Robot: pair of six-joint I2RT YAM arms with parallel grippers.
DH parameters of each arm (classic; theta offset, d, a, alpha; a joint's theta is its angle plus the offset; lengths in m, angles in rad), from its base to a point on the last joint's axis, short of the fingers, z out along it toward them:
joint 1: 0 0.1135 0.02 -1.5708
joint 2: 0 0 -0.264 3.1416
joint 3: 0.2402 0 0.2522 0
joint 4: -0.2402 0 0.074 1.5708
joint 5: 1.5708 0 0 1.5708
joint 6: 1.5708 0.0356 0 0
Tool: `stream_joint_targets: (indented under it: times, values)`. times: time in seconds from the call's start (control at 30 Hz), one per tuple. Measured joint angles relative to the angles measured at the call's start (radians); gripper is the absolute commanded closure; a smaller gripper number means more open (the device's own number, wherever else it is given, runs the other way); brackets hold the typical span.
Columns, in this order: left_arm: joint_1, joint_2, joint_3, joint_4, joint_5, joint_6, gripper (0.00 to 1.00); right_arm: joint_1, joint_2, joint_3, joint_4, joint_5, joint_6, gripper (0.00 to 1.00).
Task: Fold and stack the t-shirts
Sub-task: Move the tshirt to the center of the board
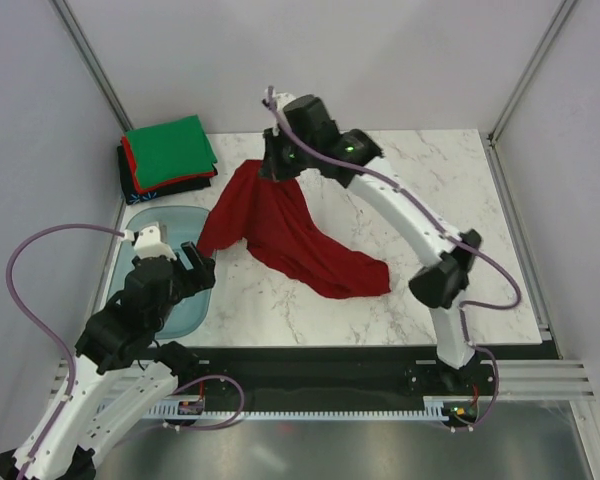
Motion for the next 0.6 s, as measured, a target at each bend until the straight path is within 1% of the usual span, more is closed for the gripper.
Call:
stream_joint_targets:
  times: [0.1,0.2,0.23,0.27,0.3,0.33,0.37,0.4,0.43,0.47,0.53,0.6]
  values:
    - [0.0,-0.007,0.0,0.0,-0.014,-0.006,0.17,-0.013,-0.245,-0.095,0.008,0.023,-0.091,1.0]
    - [0.0,-0.022,0.0,0.0,-0.03,-0.01,0.18,-0.012,-0.571,-0.323,0.049,0.056,-0.177,1.0]
    - [0.0,-0.027,0.0,0.0,-0.033,-0.011,0.18,-0.011,-0.704,-0.437,0.1,0.077,-0.205,1.0]
    - [0.0,-0.031,0.0,0.0,-0.038,-0.013,0.18,-0.008,-0.838,-0.549,0.12,0.114,-0.229,0.93]
    - [0.0,-0.035,0.0,0.0,-0.041,-0.015,0.19,-0.005,-0.938,-0.643,0.142,0.151,-0.238,0.89]
    - [0.0,-0.037,0.0,0.0,-0.045,-0.017,0.19,-0.002,-1.069,-0.772,0.183,0.202,-0.244,0.81]
    - [0.0,-0.04,0.0,0.0,-0.05,-0.02,0.19,-0.003,-1.195,-0.884,0.2,0.268,-0.236,0.3]
    - [0.0,-0.045,0.0,0.0,-0.055,-0.024,0.19,-0.003,-1.307,-1.0,0.229,0.347,-0.219,0.08]
    - [0.0,-0.045,0.0,0.0,-0.055,-0.025,0.2,-0.003,-1.396,-1.094,0.243,0.414,-0.211,0.07]
    - [0.0,-0.047,0.0,0.0,-0.056,-0.027,0.2,-0.004,-1.483,-1.189,0.256,0.516,-0.173,0.02]
    - [0.0,-0.046,0.0,0.0,-0.056,-0.031,0.21,-0.004,-1.606,-1.326,0.216,0.707,-0.043,0.02]
    - [0.0,-0.043,0.0,0.0,-0.055,-0.033,0.23,-0.006,-1.693,-1.422,0.118,0.885,0.134,0.02]
